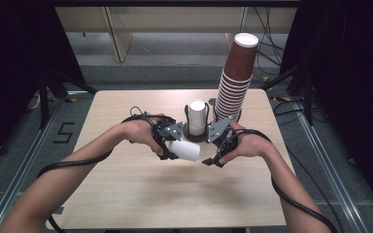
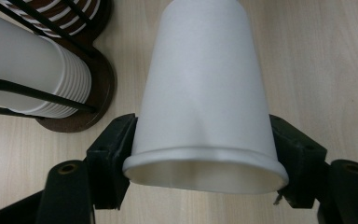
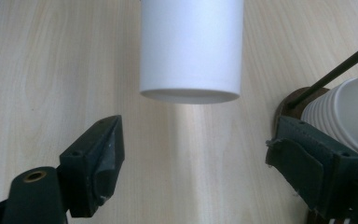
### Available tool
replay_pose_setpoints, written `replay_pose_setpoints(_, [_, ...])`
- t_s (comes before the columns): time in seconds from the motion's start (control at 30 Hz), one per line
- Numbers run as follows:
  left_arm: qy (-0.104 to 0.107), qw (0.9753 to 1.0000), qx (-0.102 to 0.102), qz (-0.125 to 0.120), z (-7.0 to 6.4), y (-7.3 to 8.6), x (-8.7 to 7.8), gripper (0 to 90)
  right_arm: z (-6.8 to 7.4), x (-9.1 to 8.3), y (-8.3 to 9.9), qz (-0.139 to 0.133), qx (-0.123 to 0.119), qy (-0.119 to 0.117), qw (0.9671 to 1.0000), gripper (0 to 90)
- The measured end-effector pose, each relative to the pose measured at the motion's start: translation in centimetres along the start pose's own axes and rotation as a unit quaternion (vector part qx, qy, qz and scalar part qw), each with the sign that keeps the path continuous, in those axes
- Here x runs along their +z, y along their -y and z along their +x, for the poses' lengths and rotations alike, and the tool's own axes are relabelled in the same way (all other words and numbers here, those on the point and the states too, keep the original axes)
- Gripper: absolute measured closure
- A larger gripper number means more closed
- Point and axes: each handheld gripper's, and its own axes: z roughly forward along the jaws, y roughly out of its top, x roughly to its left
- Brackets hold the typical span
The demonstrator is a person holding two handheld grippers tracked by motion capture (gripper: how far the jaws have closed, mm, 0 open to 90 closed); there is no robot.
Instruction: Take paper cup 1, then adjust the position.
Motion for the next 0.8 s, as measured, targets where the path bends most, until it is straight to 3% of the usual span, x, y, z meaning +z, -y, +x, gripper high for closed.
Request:
replay_pose_setpoints(0.13, [0.001,1.0,0.006,0.006,0.2,-0.5,0.0,31.3,0.0,-0.2,0.2,0.002,0.005,0.002,1.0,18.1])
replay_pose_setpoints(0.17, [0.002,0.9999,0.006,0.01,0.2,-0.6,0.1,31.3,0.3,-0.4,0.3,0.005,0.023,0.004,0.9997,18.0])
replay_pose_setpoints(0.2, [0.003,0.9999,0.007,0.012,0.2,-0.6,0.1,31.3,0.1,-0.3,0.4,0.0,0.008,0.004,1.0,18.0])
replay_pose_setpoints(0.3, [0.004,0.9997,0.008,0.021,0.1,-0.8,0.3,31.3,0.3,-0.3,0.5,0.003,0.011,0.01,0.9999,17.8])
replay_pose_setpoints(0.33, [0.004,0.9997,0.009,0.023,0.1,-0.8,0.4,31.3,0.5,-0.4,0.5,0.007,0.024,0.01,0.9996,17.7])
replay_pose_setpoints(0.37, [0.004,0.9996,0.01,0.025,0.1,-0.8,0.4,31.3,0.4,-0.4,0.4,0.001,0.007,0.009,0.9999,17.7])
replay_pose_setpoints(0.47, [0.006,0.9994,0.011,0.034,0.1,-0.9,0.6,31.2,0.6,-0.2,0.3,-0.003,0.013,0.006,0.9999,17.4])
replay_pose_setpoints(0.5, [0.005,0.9993,0.012,0.035,0.1,-0.9,0.6,31.2,0.5,-0.1,0.1,-0.006,0.0,0.009,0.9999,17.3])
replay_pose_setpoints(0.57, [0.008,0.9992,0.008,0.038,0.0,-0.9,0.7,31.2,0.6,-0.1,0.0,-0.003,0.009,0.01,0.9999,17.3])
replay_pose_setpoints(0.77, [0.003,0.9987,0.01,0.05,0.3,-1.5,0.7,31.2,0.4,0.3,-0.6,-0.01,-0.006,0.006,0.9999,17.1])
replay_pose_setpoints(0.8, [0.003,0.9987,0.009,0.049,0.3,-1.6,0.7,31.2,0.5,0.3,-0.6,-0.01,0.003,0.007,0.9999,17.1])
